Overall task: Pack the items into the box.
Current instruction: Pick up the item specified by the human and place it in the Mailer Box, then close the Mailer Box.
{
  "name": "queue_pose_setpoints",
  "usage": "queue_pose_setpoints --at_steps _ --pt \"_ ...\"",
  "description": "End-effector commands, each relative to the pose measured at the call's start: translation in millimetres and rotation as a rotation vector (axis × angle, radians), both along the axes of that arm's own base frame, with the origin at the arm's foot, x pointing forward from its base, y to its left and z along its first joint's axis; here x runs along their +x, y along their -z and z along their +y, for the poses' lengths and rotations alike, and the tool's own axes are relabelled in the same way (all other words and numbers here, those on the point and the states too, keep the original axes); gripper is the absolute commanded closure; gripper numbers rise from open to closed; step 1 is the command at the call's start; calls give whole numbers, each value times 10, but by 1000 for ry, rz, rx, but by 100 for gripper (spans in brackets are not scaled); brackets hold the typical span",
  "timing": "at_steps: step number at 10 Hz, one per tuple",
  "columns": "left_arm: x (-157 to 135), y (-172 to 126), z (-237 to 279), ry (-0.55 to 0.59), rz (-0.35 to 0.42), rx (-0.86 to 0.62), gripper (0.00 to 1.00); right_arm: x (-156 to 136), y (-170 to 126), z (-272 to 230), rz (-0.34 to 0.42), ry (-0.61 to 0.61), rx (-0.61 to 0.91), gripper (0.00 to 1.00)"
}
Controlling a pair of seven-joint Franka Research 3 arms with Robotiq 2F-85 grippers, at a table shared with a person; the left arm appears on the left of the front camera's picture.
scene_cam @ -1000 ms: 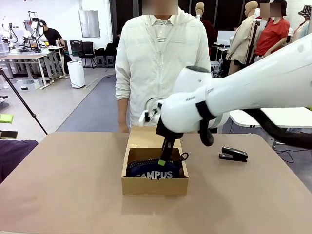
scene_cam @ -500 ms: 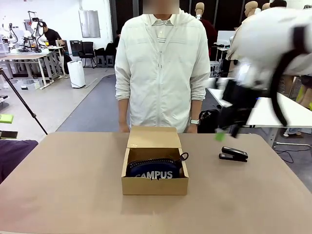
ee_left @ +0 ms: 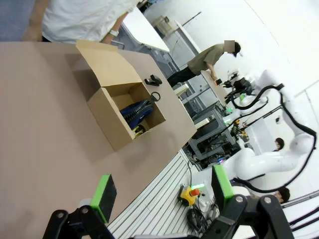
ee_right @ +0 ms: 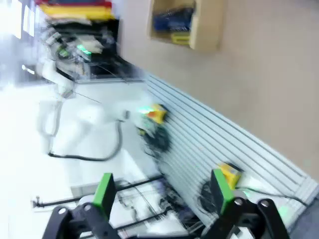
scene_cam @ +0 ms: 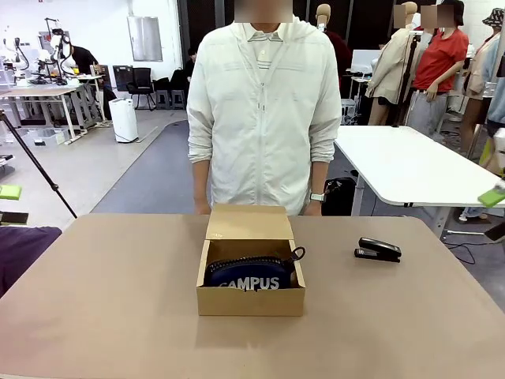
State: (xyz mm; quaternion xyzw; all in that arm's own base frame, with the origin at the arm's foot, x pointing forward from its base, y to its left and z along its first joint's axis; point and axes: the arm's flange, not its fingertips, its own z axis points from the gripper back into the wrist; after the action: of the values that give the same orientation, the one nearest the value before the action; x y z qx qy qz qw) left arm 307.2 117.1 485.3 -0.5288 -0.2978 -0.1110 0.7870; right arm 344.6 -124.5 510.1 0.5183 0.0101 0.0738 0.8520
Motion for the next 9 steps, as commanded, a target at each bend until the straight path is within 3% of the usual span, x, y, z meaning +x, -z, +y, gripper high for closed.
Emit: queue_pose_setpoints --at_steps 1,2,3,9 --pt "-11 -5 10 12 -18 2 0 139 169 -1 -14 368 670 0" --pt "-11 -5 10 12 -18 2 0 191 260 97 -13 432 647 0" --pt "-11 -5 10 12 -18 2 0 21 160 -154 31 84 146 0" --pt "-11 -5 10 12 -18 2 0 21 160 -154 31 84 146 0"
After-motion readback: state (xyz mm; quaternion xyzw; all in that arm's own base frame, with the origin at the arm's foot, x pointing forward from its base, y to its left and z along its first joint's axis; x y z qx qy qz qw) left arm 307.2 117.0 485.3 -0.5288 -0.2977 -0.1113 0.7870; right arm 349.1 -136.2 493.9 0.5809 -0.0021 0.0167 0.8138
